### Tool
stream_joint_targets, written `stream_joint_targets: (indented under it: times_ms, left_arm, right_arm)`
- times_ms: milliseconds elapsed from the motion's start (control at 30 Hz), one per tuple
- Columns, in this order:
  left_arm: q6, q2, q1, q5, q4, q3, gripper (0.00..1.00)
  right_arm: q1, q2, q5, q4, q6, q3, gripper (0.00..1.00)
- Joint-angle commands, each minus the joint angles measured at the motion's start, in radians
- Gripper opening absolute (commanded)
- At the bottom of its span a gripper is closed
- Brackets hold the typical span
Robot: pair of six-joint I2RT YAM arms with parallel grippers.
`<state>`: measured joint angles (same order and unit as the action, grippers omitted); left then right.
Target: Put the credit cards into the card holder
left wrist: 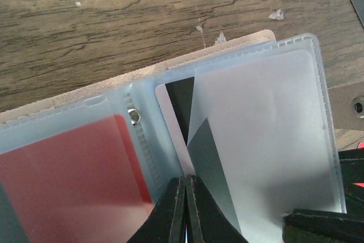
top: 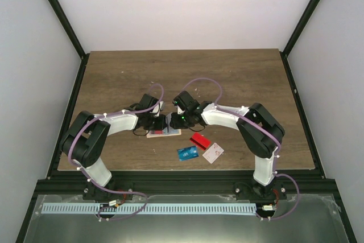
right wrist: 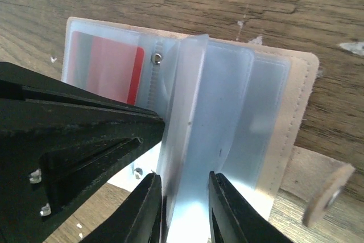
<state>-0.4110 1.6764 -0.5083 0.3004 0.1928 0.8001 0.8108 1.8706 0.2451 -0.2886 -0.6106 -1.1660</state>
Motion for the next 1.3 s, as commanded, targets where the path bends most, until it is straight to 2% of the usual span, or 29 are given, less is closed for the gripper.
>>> stream_joint_targets:
  times_ms: [0,300,800,1067,1267]
  left_arm:
    - [0.009,0.042,-0.007,-0.02,0.028,-0.006,0.04]
    - [-0.007,0.018,-0.007,-0.029,0.037,0.004,0.04]
    - [-0.071,-0.216,0.002,-0.149,0.177,0.025,0.08]
    - [-0.094,-0.36,0.047,-0.23,0.229,-0.029,0.09]
    - [-0.107,-0.444,0.081,-0.256,0.25,-0.077,0.11]
  right_arm:
    - [0.019,-0.033,-0.064,-0.054,0.018,-0.054,0.25]
    - [0.031,-0.043,0.007,-0.004,0.027,-0.057,0.26]
    - [0.037,0.005,0.079,0.039,0.023,-0.095,0.26]
    - [0.06,0.074,0.124,0.063,0.021,-0.176,0.26]
    - [0.08,0.183,0.192,0.095,0.021,-0.268,0.26]
